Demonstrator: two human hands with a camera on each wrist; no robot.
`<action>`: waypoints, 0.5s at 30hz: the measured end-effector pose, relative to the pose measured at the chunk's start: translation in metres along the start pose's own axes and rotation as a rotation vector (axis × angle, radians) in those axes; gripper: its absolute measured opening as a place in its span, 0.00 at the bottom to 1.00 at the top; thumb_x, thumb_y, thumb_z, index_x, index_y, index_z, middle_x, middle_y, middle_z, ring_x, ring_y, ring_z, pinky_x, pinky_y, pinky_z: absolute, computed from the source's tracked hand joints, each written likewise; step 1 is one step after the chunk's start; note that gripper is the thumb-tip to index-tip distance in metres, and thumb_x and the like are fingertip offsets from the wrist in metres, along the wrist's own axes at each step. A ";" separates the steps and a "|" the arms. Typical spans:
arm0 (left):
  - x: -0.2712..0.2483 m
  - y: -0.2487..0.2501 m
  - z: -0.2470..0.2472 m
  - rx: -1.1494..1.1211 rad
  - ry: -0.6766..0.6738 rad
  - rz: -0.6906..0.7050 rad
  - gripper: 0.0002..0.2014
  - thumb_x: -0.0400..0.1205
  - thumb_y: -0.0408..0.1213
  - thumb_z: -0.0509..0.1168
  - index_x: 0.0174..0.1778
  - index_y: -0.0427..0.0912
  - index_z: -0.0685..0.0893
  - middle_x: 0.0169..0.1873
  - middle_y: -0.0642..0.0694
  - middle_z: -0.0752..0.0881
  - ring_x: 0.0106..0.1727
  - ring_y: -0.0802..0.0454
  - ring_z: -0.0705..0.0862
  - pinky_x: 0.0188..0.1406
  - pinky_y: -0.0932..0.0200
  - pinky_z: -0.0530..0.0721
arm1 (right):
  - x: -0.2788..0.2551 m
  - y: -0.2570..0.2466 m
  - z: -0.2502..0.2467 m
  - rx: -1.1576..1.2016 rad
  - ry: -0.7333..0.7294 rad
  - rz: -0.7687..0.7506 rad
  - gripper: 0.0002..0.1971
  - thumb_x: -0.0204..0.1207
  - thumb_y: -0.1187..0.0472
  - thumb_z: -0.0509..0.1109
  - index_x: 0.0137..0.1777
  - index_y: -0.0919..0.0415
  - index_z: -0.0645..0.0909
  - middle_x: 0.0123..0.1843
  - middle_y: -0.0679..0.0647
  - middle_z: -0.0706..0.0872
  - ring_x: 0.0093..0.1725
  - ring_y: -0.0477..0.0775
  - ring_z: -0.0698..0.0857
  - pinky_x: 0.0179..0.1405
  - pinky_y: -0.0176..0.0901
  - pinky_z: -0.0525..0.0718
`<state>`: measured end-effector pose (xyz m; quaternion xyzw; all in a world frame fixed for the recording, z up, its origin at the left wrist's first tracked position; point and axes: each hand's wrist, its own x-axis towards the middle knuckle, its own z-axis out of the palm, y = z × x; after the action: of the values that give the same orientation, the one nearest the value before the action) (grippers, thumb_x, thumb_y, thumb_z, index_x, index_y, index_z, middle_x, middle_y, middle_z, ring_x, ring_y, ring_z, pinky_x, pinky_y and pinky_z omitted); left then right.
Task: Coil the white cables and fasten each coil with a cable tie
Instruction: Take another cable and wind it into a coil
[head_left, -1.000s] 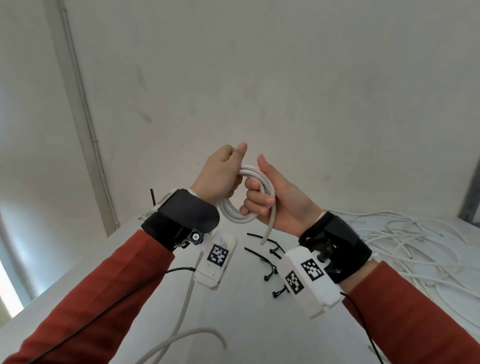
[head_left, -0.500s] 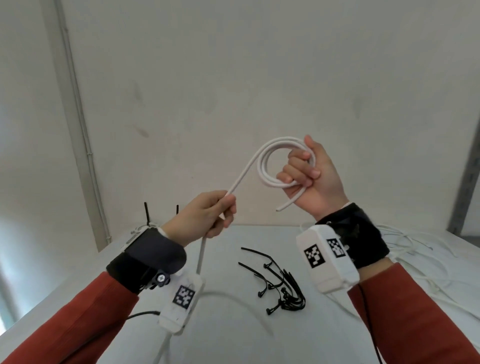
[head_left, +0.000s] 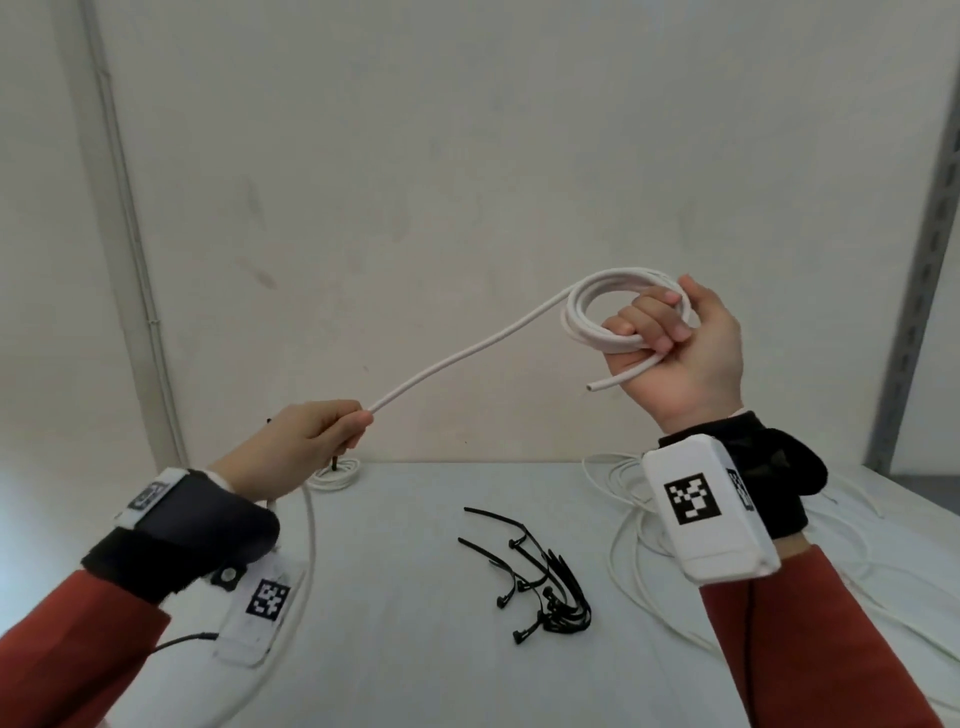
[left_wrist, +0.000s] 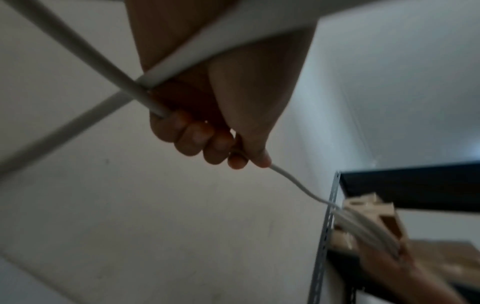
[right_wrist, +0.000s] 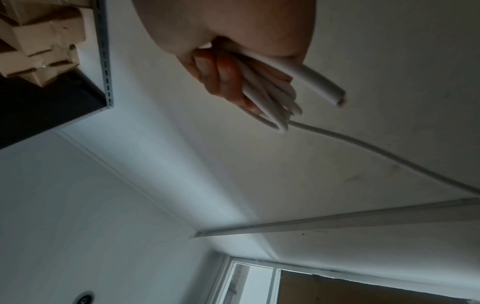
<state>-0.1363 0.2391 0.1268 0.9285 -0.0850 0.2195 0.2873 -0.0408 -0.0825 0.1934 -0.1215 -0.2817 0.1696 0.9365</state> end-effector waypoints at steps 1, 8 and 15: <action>-0.004 -0.003 0.002 0.110 0.015 0.031 0.18 0.87 0.47 0.55 0.31 0.46 0.72 0.22 0.54 0.72 0.23 0.58 0.68 0.25 0.67 0.67 | -0.001 0.001 0.000 0.054 -0.002 -0.002 0.11 0.72 0.56 0.57 0.30 0.57 0.69 0.17 0.47 0.65 0.17 0.47 0.64 0.29 0.40 0.72; -0.022 0.019 0.030 0.662 -0.115 0.245 0.27 0.79 0.68 0.37 0.44 0.50 0.70 0.34 0.54 0.76 0.37 0.51 0.77 0.25 0.65 0.65 | 0.014 0.037 0.004 -0.076 0.069 -0.287 0.13 0.82 0.59 0.54 0.35 0.56 0.68 0.23 0.48 0.74 0.22 0.47 0.73 0.35 0.40 0.72; -0.037 0.036 0.030 0.721 -0.095 0.411 0.24 0.77 0.66 0.28 0.41 0.55 0.62 0.35 0.54 0.79 0.32 0.51 0.79 0.19 0.67 0.53 | 0.016 0.090 -0.008 -0.932 0.184 -0.539 0.13 0.87 0.62 0.56 0.41 0.67 0.74 0.28 0.48 0.85 0.24 0.46 0.80 0.31 0.36 0.79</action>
<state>-0.1690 0.1934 0.1051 0.9425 -0.1992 0.2448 -0.1103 -0.0458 0.0050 0.1654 -0.4614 -0.2649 -0.2307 0.8147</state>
